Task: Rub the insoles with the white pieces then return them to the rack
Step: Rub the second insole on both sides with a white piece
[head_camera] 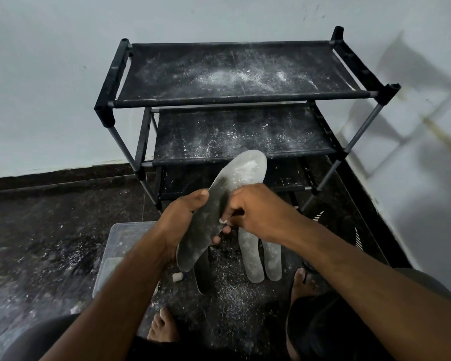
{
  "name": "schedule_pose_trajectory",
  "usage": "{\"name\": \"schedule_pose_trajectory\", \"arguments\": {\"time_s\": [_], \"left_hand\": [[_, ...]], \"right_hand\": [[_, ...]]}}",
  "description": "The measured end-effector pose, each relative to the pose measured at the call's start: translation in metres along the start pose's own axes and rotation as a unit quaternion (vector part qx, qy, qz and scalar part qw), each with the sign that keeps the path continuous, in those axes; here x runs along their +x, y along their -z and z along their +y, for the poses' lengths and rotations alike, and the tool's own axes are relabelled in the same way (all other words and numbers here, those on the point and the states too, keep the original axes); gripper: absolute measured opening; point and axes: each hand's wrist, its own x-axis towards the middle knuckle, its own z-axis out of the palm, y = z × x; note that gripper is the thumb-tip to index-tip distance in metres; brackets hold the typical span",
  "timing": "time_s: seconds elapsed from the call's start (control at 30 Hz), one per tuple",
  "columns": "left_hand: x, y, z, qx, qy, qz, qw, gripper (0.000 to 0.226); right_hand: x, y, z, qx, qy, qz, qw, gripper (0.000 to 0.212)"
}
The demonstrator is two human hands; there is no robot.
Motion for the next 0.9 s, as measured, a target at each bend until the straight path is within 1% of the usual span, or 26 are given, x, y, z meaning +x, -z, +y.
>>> {"name": "schedule_pose_trajectory", "arguments": {"time_s": [0.07, 0.13, 0.17, 0.2, 0.3, 0.33, 0.37, 0.43, 0.5, 0.53, 0.57, 0.67, 0.73, 0.77, 0.83, 0.9], "left_hand": [[-0.001, 0.001, 0.0, -0.003, -0.001, -0.003, 1.0, 0.038], [-0.001, 0.001, 0.003, -0.015, 0.001, -0.006, 1.0, 0.038], [-0.001, 0.001, 0.003, -0.02, 0.004, -0.008, 1.0, 0.038], [0.0, 0.001, 0.003, -0.024, 0.011, -0.012, 1.0, 0.038], [0.0, -0.001, 0.003, -0.039, 0.048, -0.023, 0.998, 0.037], [-0.001, -0.001, 0.004, -0.044, 0.061, -0.029, 0.997, 0.036], [-0.002, -0.001, 0.006, -0.048, 0.072, -0.033, 0.996, 0.036], [-0.004, 0.002, 0.009, -0.051, 0.093, -0.041, 0.994, 0.041], [-0.005, 0.006, 0.012, -0.047, 0.114, -0.057, 0.991, 0.048], [-0.005, 0.006, 0.012, -0.043, 0.121, -0.068, 0.989, 0.05], [-0.005, 0.006, 0.011, -0.04, 0.123, -0.077, 0.989, 0.051], [-0.002, -0.002, 0.006, -0.023, 0.112, -0.094, 0.989, 0.05], [0.001, -0.005, 0.002, -0.015, 0.1, -0.088, 0.991, 0.06], [0.002, -0.006, 0.0, -0.013, 0.093, -0.077, 0.993, 0.063], [0.001, -0.005, 0.0, -0.014, 0.084, -0.065, 0.994, 0.062], [-0.003, -0.005, 0.002, -0.013, 0.082, -0.076, 0.994, 0.062]], "right_hand": [[0.003, 0.009, 0.005, -0.01, -0.026, 0.022, 0.999, 0.011], [0.005, 0.019, 0.01, -0.065, -0.044, 0.087, 0.993, 0.01], [0.005, 0.019, 0.011, -0.077, -0.045, 0.104, 0.991, 0.012], [0.004, 0.016, 0.008, -0.066, -0.044, 0.095, 0.992, 0.013], [-0.002, 0.001, -0.002, 0.032, -0.019, -0.008, 0.999, 0.012], [-0.002, 0.001, -0.004, 0.052, -0.013, -0.017, 0.998, 0.01], [-0.001, 0.006, -0.003, 0.069, -0.016, -0.003, 0.997, 0.008], [0.002, 0.02, 0.003, 0.09, -0.03, 0.066, 0.993, 0.007], [0.002, 0.03, 0.009, 0.079, -0.029, 0.133, 0.988, 0.009], [0.001, 0.031, 0.01, 0.071, -0.028, 0.144, 0.987, 0.01], [0.001, 0.029, 0.01, 0.063, -0.03, 0.134, 0.989, 0.011], [-0.002, 0.009, 0.001, 0.053, -0.035, 0.054, 0.996, 0.011], [-0.002, -0.004, -0.007, 0.047, -0.017, 0.016, 0.999, 0.009], [-0.001, -0.006, -0.008, 0.04, -0.008, 0.01, 0.999, 0.009], [0.004, 0.001, -0.004, -0.007, -0.009, 0.042, 0.999, 0.011], [0.007, 0.015, 0.004, -0.052, -0.02, 0.122, 0.991, 0.012]]}}
